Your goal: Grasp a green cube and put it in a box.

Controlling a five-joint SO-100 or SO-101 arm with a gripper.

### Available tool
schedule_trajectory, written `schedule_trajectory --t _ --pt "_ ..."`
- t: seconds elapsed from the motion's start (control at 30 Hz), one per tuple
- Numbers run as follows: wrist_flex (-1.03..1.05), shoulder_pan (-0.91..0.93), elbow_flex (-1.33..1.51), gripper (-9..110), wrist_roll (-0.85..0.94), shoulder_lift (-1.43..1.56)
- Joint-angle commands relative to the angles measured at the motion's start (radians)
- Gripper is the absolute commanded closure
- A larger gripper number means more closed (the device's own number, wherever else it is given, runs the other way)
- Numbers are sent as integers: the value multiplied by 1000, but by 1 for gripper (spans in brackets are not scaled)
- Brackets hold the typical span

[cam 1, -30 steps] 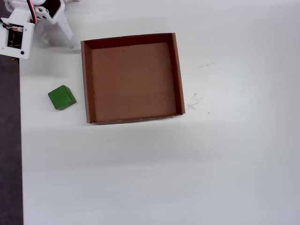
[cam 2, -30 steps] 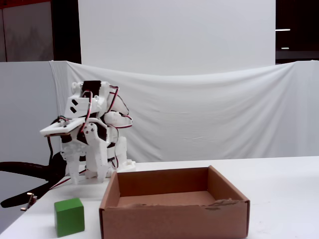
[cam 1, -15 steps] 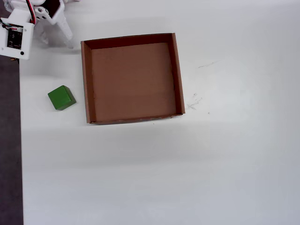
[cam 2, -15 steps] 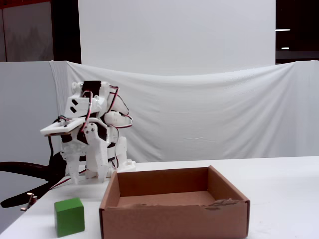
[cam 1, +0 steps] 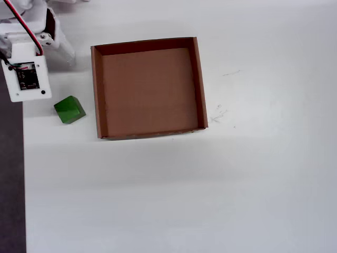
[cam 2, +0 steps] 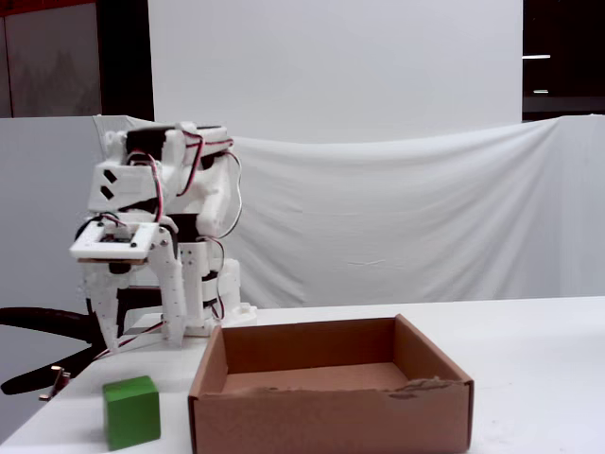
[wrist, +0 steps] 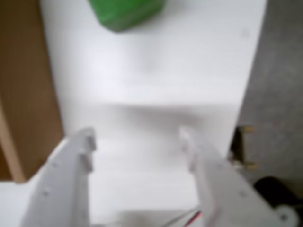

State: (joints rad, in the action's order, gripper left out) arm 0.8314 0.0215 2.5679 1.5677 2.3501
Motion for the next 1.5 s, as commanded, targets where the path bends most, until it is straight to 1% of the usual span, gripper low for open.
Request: schedule_trajectory --t 0.0,0.27,0.43,0.67,0.87,1.0,1.47 --pt "15 6 -164 77 72 -138" --pt "-48 -34 -321 77 86 -373" --pt "-17 -52 -396 77 106 -466" --pt "-5 -55 -434 77 167 -506" --pt "-2 -55 -442 77 173 -518" --pt "9 -52 -462 74 193 -538" --pt "58 -60 -611 73 222 -680"
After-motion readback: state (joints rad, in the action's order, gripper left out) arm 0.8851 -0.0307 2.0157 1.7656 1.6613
